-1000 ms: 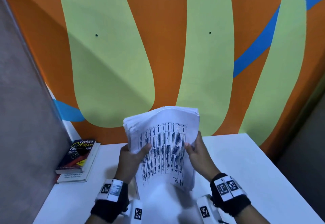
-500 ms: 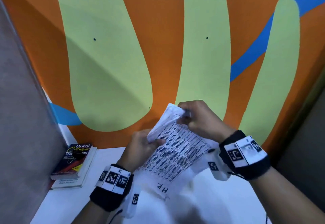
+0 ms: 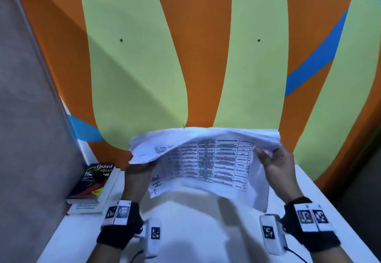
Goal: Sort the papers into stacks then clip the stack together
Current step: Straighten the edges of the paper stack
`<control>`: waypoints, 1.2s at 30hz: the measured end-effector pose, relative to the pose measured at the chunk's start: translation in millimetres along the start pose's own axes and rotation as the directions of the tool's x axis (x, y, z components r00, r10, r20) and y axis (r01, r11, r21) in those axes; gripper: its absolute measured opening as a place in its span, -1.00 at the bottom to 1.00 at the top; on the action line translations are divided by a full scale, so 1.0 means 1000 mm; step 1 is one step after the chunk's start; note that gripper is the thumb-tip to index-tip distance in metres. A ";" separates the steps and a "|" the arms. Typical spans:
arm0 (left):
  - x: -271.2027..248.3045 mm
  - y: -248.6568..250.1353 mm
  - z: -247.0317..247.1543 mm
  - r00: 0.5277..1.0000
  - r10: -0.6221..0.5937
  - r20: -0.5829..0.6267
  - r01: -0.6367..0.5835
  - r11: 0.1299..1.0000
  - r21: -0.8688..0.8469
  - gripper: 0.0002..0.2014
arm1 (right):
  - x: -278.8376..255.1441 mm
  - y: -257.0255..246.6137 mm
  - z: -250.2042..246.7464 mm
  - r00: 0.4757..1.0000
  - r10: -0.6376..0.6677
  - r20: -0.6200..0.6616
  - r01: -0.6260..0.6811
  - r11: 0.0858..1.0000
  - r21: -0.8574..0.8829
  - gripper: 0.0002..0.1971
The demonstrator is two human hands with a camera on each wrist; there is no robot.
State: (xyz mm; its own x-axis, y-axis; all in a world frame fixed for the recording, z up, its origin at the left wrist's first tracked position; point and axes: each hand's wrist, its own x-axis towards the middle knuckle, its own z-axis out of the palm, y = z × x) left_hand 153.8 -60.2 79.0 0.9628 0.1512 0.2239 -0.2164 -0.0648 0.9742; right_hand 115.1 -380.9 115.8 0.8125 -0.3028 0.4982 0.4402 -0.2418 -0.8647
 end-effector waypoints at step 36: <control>-0.022 -0.098 0.014 0.989 -0.126 -0.080 0.137 0.978 0.157 -0.54 | -0.064 0.106 0.027 0.926 0.376 0.032 -0.365 0.915 -0.172 -0.87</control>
State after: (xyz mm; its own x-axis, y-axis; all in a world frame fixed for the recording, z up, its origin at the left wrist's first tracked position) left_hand 156.2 -70.7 -21.8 0.9663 0.2366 0.1014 -0.0544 -0.1973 0.9788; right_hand 120.2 -362.4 -9.8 0.9299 -0.3421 0.1347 0.0402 -0.2697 -0.9621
